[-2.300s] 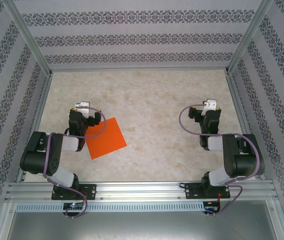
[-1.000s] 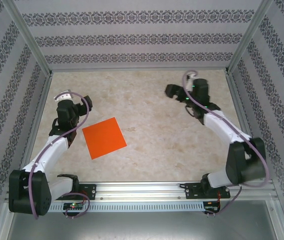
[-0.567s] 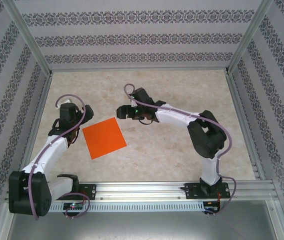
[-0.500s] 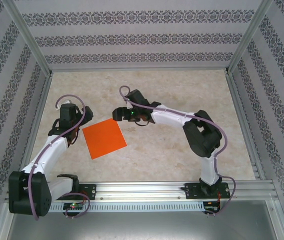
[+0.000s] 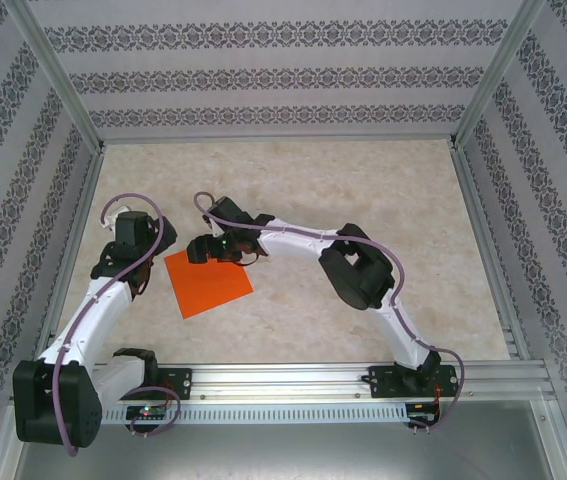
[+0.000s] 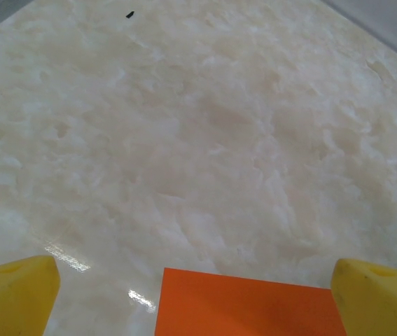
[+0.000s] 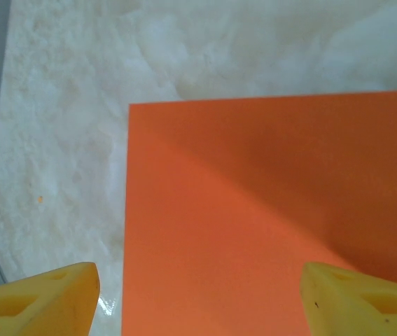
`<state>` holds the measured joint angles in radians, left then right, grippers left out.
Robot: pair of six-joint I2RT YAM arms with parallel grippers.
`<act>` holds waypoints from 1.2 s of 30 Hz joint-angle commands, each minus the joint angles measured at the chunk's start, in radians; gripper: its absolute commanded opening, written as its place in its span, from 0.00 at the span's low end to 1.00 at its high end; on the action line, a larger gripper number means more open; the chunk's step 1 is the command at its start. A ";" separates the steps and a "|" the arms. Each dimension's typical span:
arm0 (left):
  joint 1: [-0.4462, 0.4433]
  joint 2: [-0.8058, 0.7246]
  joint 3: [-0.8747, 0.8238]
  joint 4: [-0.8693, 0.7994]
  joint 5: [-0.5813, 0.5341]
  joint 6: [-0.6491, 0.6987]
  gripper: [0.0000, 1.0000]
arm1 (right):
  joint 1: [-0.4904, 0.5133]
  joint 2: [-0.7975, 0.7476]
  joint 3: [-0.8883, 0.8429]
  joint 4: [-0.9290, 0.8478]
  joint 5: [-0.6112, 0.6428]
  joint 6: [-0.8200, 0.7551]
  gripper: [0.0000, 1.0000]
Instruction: Fold a paper plane with a square sheet of paper (pick it up from the middle)
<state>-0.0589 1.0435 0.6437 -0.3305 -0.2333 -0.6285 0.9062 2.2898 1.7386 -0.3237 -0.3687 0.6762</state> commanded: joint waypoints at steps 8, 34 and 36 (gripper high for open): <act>0.013 0.037 -0.016 0.086 0.224 0.103 1.00 | -0.049 -0.036 -0.178 0.035 0.103 0.093 0.74; -0.147 0.263 0.066 0.183 0.529 0.051 1.00 | -0.243 -0.521 -0.681 -0.028 0.347 0.029 0.74; -0.158 0.286 0.089 0.186 0.530 0.050 1.00 | -0.230 -0.534 -0.651 -0.056 0.352 0.026 0.74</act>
<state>-0.1997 1.3094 0.6861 -0.2035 0.2794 -0.5587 0.6567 1.8008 1.0473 -0.3099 -0.0490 0.7452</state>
